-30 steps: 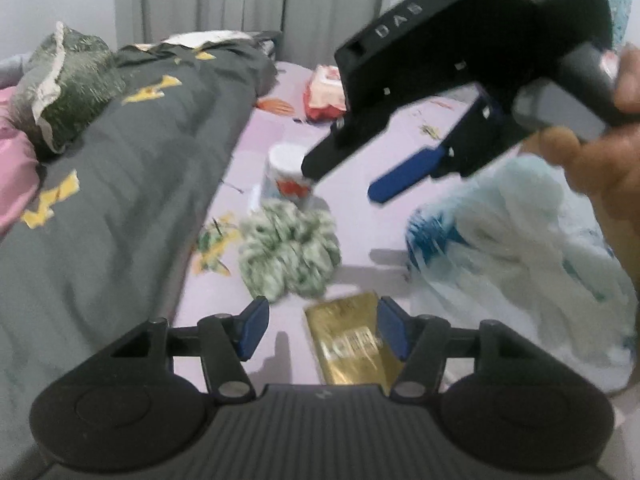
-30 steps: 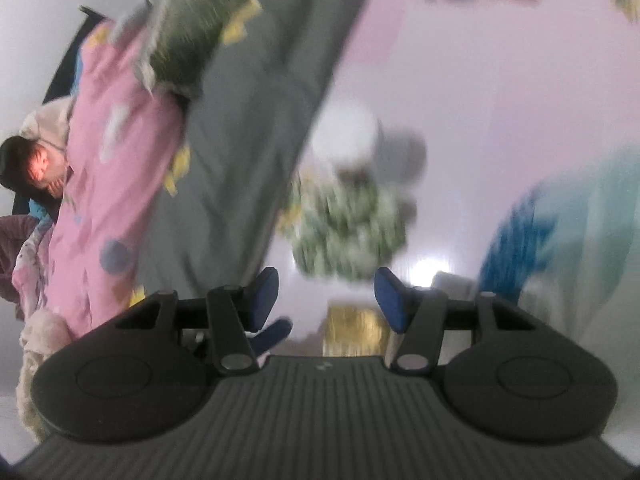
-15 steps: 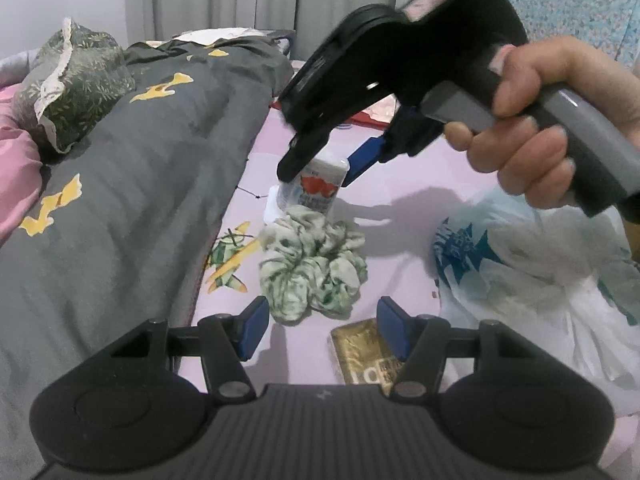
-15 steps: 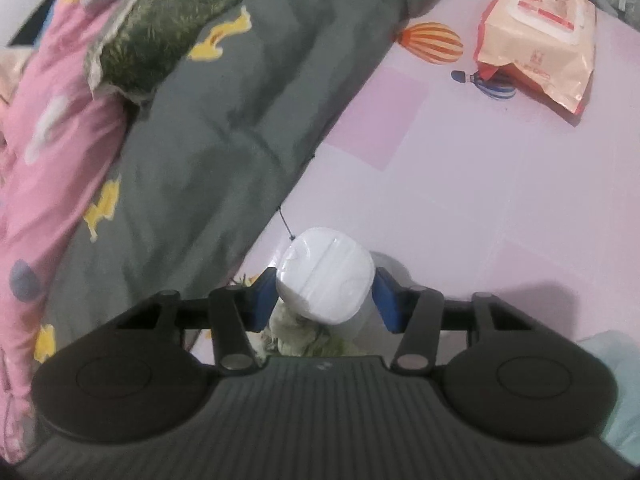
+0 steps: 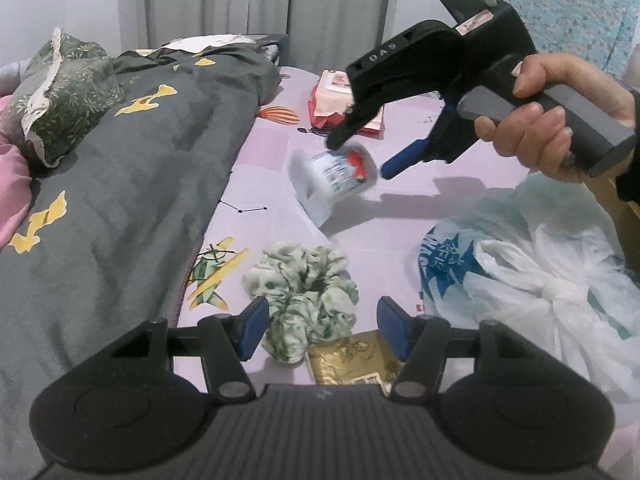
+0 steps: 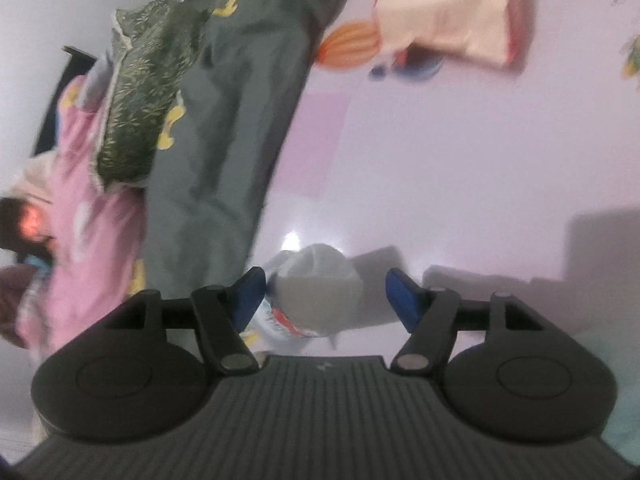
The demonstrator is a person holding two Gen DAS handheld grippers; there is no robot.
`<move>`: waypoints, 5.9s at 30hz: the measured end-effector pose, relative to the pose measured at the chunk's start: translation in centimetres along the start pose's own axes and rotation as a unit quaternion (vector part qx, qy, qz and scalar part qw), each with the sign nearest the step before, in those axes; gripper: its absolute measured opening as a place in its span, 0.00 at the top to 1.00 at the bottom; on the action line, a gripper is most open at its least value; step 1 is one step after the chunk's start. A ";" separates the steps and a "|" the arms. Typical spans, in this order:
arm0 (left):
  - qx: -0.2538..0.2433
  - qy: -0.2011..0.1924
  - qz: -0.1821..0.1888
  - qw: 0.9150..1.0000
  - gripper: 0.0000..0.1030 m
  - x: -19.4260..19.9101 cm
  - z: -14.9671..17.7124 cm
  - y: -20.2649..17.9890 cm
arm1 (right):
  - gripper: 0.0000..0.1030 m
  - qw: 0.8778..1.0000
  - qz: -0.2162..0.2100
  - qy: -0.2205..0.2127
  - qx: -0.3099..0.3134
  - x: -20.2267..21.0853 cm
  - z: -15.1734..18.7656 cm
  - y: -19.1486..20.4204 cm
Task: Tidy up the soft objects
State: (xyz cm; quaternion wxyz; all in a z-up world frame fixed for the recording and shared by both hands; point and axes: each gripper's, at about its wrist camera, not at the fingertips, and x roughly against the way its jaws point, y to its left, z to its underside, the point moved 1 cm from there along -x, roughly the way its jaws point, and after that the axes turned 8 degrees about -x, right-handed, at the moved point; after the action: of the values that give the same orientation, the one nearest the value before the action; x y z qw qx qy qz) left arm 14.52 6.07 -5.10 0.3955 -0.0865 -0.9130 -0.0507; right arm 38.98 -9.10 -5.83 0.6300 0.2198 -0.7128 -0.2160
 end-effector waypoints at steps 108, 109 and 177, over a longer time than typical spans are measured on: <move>-0.067 -0.057 0.005 0.996 0.51 6.0 -8.1 -12.7 | 0.81 0.987 -0.137 -0.082 -0.036 17.8 12.0 -4.3; -0.072 -0.060 0.008 0.996 0.51 6.2 -8.1 -13.2 | 0.81 0.986 -0.138 -0.087 -0.039 18.5 12.5 -4.7; -0.087 -0.047 0.113 0.989 0.29 10.1 -5.1 -15.6 | 0.42 0.962 -0.072 -0.219 -0.149 32.4 27.8 -21.0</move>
State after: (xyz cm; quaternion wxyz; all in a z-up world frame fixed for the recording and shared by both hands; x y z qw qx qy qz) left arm 8.32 -8.86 5.37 0.3461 -0.2260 -0.9070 -0.0807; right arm 8.67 -44.25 4.77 0.4671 0.1217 -0.7751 -0.4078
